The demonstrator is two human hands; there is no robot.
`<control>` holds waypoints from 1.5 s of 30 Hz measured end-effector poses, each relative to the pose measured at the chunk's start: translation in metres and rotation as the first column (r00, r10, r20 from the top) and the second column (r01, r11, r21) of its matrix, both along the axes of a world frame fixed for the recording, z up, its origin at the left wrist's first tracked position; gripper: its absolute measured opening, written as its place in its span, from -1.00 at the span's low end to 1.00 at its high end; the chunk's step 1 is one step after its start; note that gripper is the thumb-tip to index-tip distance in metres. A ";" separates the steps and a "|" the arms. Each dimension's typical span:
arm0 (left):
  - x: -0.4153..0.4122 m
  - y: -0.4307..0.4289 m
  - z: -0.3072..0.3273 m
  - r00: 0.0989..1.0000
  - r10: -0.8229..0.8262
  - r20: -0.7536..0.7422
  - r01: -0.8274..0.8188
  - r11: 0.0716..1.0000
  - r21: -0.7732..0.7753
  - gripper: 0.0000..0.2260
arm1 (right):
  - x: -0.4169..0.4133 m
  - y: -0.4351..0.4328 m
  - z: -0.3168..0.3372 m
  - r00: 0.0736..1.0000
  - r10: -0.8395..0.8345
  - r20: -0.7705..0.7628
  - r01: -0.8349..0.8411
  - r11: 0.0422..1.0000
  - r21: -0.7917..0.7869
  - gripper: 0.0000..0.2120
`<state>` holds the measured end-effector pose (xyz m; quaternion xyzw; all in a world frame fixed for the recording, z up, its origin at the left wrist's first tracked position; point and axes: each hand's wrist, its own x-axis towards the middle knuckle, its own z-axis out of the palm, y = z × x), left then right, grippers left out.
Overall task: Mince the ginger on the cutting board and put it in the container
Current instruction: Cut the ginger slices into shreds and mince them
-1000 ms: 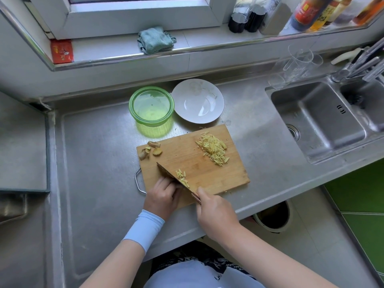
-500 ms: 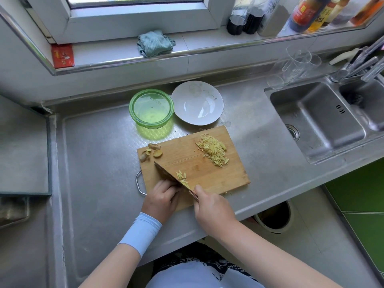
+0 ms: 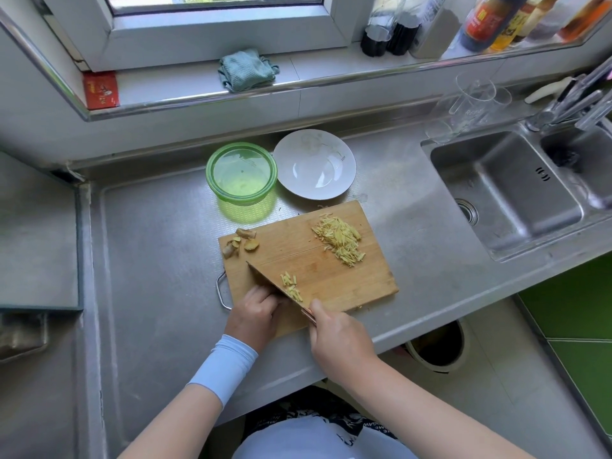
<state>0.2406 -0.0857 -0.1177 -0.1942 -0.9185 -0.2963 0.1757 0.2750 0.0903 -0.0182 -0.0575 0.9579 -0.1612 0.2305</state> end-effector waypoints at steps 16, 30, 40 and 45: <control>0.008 0.001 0.006 0.996 0.012 0.091 -0.007 0.999 -0.054 -0.78 | -0.009 -0.010 0.001 1.000 0.014 0.012 -0.013 1.000 -0.020 -0.93; 0.004 -0.002 0.017 0.996 0.039 0.085 -0.033 0.997 -0.070 -0.74 | -0.005 -0.008 0.003 0.999 0.048 -0.005 -0.048 0.999 0.010 -0.86; 0.011 0.000 0.005 0.994 0.105 0.033 -0.104 0.994 -0.029 -0.77 | -0.010 -0.015 -0.001 0.999 0.051 -0.015 -0.051 0.998 0.021 -0.83; 0.009 0.002 0.009 0.993 0.118 0.021 -0.118 0.993 -0.008 -0.79 | 0.002 -0.002 0.002 0.998 0.041 -0.040 -0.040 0.999 0.021 -0.85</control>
